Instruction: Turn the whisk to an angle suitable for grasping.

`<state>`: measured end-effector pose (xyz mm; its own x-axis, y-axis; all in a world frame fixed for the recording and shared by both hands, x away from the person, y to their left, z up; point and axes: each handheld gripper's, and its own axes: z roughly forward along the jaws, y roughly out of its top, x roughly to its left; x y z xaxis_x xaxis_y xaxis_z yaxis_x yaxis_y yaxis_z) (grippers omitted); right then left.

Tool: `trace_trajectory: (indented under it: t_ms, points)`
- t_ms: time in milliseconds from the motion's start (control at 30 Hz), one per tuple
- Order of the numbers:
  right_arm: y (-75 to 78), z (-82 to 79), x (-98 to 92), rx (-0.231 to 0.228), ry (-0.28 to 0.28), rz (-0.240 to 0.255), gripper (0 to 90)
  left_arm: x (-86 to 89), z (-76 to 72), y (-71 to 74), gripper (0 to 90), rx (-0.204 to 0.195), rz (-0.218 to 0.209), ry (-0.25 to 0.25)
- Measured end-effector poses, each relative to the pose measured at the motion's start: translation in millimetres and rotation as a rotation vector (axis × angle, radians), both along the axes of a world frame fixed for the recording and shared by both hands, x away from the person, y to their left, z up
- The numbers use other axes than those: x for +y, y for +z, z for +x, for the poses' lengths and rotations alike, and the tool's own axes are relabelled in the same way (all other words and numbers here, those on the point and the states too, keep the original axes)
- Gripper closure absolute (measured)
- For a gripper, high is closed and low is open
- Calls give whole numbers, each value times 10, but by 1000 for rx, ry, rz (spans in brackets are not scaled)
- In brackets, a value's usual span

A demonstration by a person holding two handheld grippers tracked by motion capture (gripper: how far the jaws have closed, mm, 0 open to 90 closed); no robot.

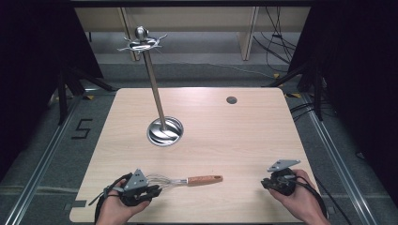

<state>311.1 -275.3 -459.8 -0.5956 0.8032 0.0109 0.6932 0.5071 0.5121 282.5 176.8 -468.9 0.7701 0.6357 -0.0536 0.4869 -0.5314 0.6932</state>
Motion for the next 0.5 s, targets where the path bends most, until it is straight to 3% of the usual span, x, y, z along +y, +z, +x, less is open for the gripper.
trace_trajectory:
  t_ms: [67, 100, 233, 300, 367, 467, 500]
  points:
    - [0, -13, -37, -2, 1, -1, 847, -42, -10, 2, 891, 11, 13, -15]
    - [33, -38, -50, 13, -43, 22, 845, -144, -31, -3, 893, 30, 39, -63]
    - [19, -19, -58, -12, -37, 20, 819, -347, -24, 1, 894, 73, 47, -116]
    - [25, -18, -60, 9, -32, 12, 816, -408, -28, -6, 894, 94, 28, -124]
    - [15, -13, -49, 26, -41, 19, 815, -523, 28, 11, 893, 121, 100, -201]
    - [9, -8, -55, 25, -43, 18, 816, -610, 52, 6, 893, 136, 97, -210]
    - [12, -4, -60, 33, -48, 21, 815, -663, 58, -5, 893, 141, 69, -194]
